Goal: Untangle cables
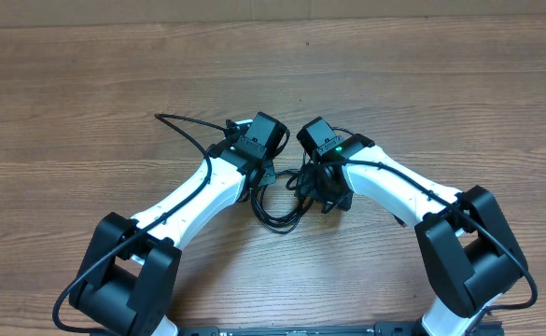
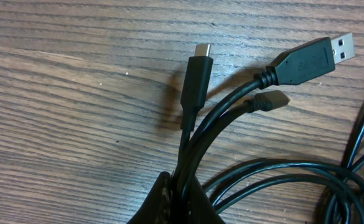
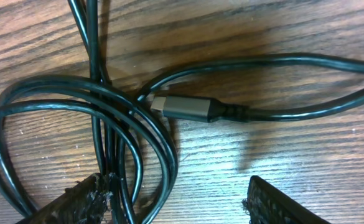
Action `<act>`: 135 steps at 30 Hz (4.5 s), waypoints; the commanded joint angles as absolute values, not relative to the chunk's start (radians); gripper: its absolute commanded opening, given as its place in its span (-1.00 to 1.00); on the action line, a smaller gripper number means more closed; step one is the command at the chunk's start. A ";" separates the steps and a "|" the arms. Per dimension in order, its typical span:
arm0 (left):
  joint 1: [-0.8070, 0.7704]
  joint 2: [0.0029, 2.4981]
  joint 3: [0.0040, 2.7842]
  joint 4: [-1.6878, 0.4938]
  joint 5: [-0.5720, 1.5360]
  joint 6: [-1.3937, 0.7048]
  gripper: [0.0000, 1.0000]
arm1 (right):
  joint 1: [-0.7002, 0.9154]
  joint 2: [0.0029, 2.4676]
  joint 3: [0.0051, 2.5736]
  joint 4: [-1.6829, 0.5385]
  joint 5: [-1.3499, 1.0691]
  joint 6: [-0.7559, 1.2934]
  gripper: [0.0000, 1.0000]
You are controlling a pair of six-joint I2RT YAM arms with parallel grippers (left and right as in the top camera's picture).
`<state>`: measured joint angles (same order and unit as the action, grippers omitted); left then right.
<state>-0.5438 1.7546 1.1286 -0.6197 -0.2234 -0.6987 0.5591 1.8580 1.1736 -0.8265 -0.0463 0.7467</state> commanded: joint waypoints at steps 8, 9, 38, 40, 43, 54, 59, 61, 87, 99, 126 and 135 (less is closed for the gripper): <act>-0.548 1.756 1.131 -0.616 -0.216 -0.680 -0.91 | 0.561 1.848 1.103 -0.768 0.025 0.735 0.40; -0.548 1.756 1.131 -0.616 -0.216 -0.680 -0.92 | 0.561 1.848 1.099 -0.764 0.025 0.735 0.40; -0.548 1.756 1.131 -0.601 -0.215 -0.688 -0.91 | 0.520 1.847 1.183 -0.884 0.005 0.612 0.45; -0.548 1.756 1.131 -0.600 -0.216 -0.688 -0.92 | 0.520 1.847 1.177 -0.879 0.002 0.611 0.44; -0.548 1.756 1.131 -0.600 -0.216 -0.688 -0.91 | 0.521 1.847 1.177 -0.880 0.001 0.611 0.44; -0.548 1.756 1.131 -0.601 -0.216 -0.688 -0.91 | 0.522 1.848 1.170 -0.880 -0.002 0.611 0.44; -0.548 1.756 1.131 -0.601 -0.216 -0.688 -0.91 | 0.522 1.848 1.136 -0.858 -0.010 0.611 0.44; -0.548 1.756 1.131 -0.600 -0.215 -0.688 -0.91 | 0.522 1.848 1.124 -0.843 -0.043 0.586 0.44; -0.548 1.756 1.131 -0.585 -0.216 -0.688 -0.91 | 0.519 1.848 1.182 -0.872 -0.057 0.548 0.52; -0.548 1.756 1.131 -0.586 -0.216 -0.688 -0.91 | 0.519 1.848 1.129 -0.807 -0.017 0.548 0.52; -0.548 1.756 1.131 -0.586 -0.216 -0.688 -0.91 | 0.524 1.848 1.039 -0.745 0.002 0.595 0.48; -0.548 1.756 1.131 -0.586 -0.216 -0.688 -0.83 | 0.527 1.848 0.999 -0.738 0.000 0.635 0.04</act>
<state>-0.5438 1.7546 1.1286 -0.5900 -0.2161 -0.6994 0.5205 1.8141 1.0492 -0.7277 0.0174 0.6136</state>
